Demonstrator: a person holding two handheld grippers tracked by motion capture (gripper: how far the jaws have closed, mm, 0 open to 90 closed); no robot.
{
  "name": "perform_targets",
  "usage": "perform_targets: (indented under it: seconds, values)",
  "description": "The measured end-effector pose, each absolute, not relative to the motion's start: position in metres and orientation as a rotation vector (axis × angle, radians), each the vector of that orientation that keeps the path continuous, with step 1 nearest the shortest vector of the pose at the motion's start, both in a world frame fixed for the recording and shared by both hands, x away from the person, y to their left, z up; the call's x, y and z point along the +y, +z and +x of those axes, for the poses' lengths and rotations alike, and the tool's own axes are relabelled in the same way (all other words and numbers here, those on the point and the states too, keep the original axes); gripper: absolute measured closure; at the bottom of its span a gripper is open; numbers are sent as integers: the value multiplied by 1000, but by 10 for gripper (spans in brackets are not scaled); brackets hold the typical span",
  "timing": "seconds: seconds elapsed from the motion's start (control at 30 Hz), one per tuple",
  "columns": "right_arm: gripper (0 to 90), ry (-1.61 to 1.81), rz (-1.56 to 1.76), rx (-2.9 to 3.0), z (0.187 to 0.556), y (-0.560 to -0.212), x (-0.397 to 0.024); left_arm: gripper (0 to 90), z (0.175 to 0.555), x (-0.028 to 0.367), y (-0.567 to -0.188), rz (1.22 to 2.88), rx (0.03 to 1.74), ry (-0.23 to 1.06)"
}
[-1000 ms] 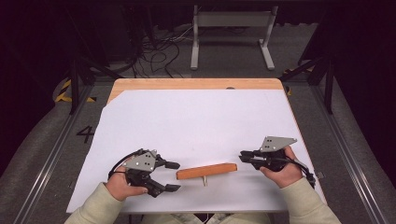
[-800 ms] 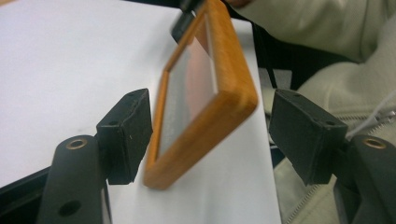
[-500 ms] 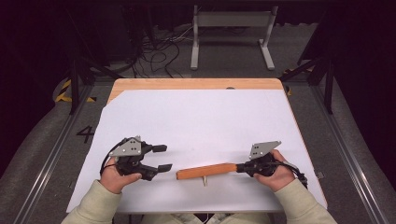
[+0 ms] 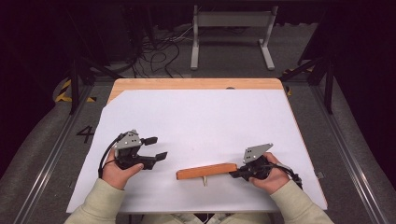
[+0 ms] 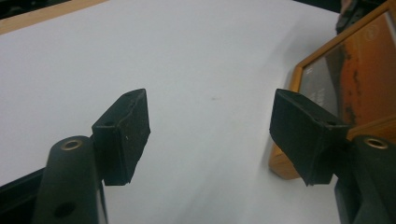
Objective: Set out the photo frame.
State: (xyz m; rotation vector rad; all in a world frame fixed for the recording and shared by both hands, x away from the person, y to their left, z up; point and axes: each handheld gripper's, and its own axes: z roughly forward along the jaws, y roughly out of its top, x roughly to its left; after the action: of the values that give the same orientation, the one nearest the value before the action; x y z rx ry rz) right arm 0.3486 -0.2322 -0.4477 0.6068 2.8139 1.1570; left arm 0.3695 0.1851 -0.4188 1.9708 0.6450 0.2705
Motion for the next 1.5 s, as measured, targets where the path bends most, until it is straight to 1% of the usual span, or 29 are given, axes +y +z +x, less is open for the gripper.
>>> perform_targets:
  seconds: [0.1, 0.27, 0.4, 0.7, 1.1, 1.5]
  values:
    - [900, 1161, 611, 2809, 349, -448, -231, 291, 370, 184, -419, 1970, 655, 291]
    - [900, 1158, 630, 2800, 351, -448, -230, 290, 370, 184, -419, 1974, 662, 290]
    - [900, 1165, 701, 2770, 356, -448, -228, 275, 368, 180, -420, 2002, 647, 297]
    - [900, 1211, 879, 2703, 373, -451, -220, 272, 368, 181, -423, 2001, 655, 284]
    - [900, 1216, 962, 2617, 390, -449, -203, 259, 366, 182, -427, 2039, 641, 317]
    - [900, 1231, 983, 2596, 409, -450, -185, 245, 361, 192, -430, 2046, 683, 333]
